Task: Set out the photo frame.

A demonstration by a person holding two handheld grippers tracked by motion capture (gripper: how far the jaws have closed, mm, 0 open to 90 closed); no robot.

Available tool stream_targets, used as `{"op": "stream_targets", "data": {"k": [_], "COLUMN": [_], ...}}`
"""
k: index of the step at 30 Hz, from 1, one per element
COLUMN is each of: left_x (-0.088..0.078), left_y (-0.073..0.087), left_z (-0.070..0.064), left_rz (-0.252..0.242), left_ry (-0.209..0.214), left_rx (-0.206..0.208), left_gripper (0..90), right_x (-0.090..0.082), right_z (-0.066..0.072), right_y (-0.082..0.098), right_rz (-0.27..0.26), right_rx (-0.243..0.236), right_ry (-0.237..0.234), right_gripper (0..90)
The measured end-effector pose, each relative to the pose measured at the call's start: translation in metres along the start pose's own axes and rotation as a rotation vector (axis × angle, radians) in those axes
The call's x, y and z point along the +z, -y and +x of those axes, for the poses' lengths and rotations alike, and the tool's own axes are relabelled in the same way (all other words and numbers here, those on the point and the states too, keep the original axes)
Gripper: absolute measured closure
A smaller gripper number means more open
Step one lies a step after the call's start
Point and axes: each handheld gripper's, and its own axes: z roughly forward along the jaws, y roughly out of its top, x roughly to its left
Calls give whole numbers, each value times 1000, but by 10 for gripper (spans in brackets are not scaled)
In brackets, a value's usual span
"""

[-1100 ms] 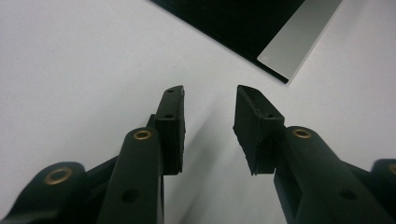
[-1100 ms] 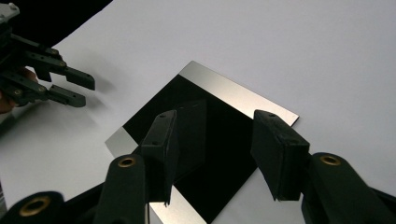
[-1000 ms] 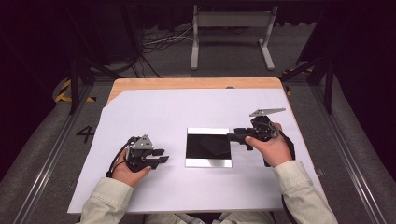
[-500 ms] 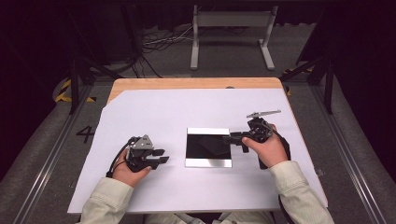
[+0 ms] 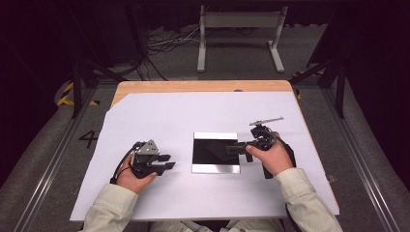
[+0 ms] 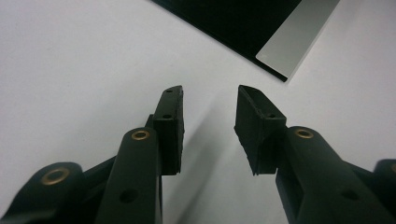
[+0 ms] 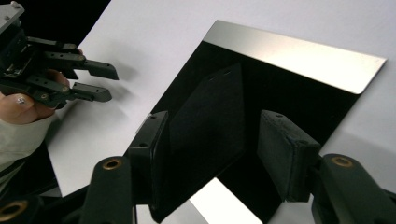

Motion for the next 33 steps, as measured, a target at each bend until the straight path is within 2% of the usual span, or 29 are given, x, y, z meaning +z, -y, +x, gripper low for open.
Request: {"op": "stream_targets", "data": {"k": [14, 21, 24, 33], "left_x": [0, 1, 1, 2], "left_y": [0, 0, 0, 0], "left_z": [-1, -1, -1, -1], "left_rz": [4, 4, 5, 11], "left_ry": [1, 0, -1, -3], "left_rx": [-2, -2, -2, 0], "left_gripper": [629, 628, 627, 625], "right_x": [12, 16, 18, 16], "right_z": [0, 1, 3, 3], "right_y": [1, 0, 0, -1], "right_rz": [31, 43, 50, 40], "right_rx": [57, 80, 70, 76], "right_ry": [-45, -63, -46, -39], "right_gripper": [414, 432, 452, 500]}}
